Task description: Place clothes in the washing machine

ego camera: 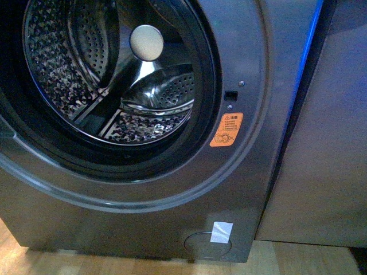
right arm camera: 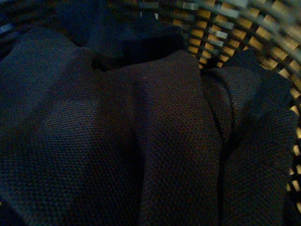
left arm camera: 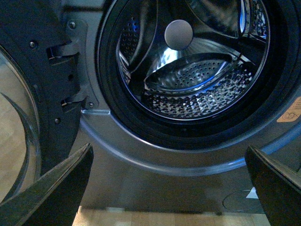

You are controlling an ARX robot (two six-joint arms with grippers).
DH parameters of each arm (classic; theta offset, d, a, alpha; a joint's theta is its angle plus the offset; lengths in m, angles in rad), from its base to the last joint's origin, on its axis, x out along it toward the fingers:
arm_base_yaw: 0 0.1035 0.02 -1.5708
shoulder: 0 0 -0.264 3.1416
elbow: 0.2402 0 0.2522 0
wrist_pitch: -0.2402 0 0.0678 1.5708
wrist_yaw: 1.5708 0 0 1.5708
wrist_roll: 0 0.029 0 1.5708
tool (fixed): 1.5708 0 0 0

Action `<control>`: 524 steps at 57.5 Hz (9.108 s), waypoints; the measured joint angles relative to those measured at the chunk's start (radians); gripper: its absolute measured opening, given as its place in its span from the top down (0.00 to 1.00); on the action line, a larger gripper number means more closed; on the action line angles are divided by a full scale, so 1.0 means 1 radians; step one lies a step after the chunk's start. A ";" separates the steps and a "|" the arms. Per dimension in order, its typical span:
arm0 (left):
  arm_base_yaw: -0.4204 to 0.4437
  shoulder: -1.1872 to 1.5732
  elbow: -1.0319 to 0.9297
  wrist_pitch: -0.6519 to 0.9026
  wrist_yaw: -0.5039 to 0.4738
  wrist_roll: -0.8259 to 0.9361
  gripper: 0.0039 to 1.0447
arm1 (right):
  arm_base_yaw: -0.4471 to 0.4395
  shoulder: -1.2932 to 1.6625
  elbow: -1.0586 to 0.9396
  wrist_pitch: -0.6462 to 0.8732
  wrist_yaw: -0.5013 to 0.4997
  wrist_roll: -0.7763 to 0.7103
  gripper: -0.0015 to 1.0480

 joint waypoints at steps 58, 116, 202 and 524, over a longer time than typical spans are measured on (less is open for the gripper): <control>0.000 0.000 0.000 0.000 0.000 0.000 0.06 | 0.109 -1.209 -0.143 0.081 -0.381 0.491 0.78; 0.000 0.000 0.000 0.000 0.000 0.000 0.06 | 1.750 -1.043 0.743 -0.619 0.405 0.119 0.78; 0.182 0.781 0.461 0.719 0.481 -0.197 0.06 | 1.761 -1.010 0.744 -0.595 0.382 0.129 0.78; -0.198 1.965 0.615 1.292 -0.149 -0.153 0.90 | 1.245 -1.995 -1.080 -0.144 0.606 0.292 0.98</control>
